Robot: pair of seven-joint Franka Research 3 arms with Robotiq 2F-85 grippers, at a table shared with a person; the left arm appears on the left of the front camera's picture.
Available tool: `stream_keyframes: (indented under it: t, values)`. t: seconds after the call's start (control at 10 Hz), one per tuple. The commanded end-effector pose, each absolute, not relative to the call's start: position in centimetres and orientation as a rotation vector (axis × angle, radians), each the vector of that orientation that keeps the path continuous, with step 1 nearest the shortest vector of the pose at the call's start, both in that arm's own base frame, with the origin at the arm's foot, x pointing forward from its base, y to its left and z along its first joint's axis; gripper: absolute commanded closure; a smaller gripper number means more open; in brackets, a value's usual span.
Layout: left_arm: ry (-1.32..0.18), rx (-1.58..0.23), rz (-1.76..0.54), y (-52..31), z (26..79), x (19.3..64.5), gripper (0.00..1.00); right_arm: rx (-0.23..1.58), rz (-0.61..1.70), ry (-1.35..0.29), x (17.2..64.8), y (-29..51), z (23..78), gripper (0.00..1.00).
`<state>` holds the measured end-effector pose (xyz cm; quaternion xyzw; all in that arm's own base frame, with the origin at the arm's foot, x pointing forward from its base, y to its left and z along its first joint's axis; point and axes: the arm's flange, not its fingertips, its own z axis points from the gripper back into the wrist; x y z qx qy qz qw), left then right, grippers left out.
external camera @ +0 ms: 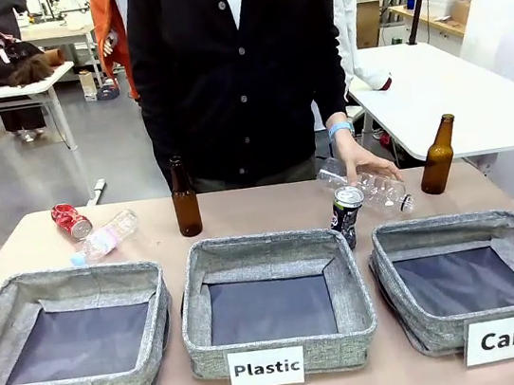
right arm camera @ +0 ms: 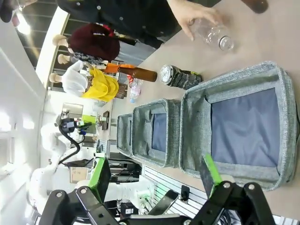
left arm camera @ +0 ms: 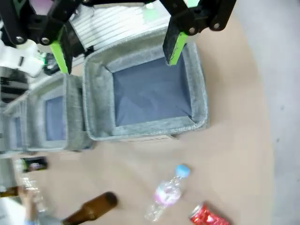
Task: Sort the can waste into the basket.
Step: Pick up the can waste from the table and place it in the right Fabric basket.
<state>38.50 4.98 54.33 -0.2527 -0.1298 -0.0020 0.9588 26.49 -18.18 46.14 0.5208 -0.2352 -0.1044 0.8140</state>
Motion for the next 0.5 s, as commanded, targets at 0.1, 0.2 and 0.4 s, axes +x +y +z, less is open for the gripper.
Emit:
stream_keyframes:
  t: [0.1, 0.2, 0.4]
  values:
    - [-0.088, -0.288, 0.113, 1.9, 53.1, 46.8, 0.00, 1.123, -0.200, -0.530, 26.7, -18.4, 46.2, 0.00]
    - [-0.062, -0.253, 0.135, 1.5, 52.8, 48.6, 0.00, 1.123, -0.200, -0.530, 26.7, -18.4, 46.2, 0.00]
    - [-0.116, -0.279, 0.106, 0.3, 51.9, 47.1, 0.00, 1.123, -0.200, -0.530, 26.7, -18.4, 46.2, 0.00]
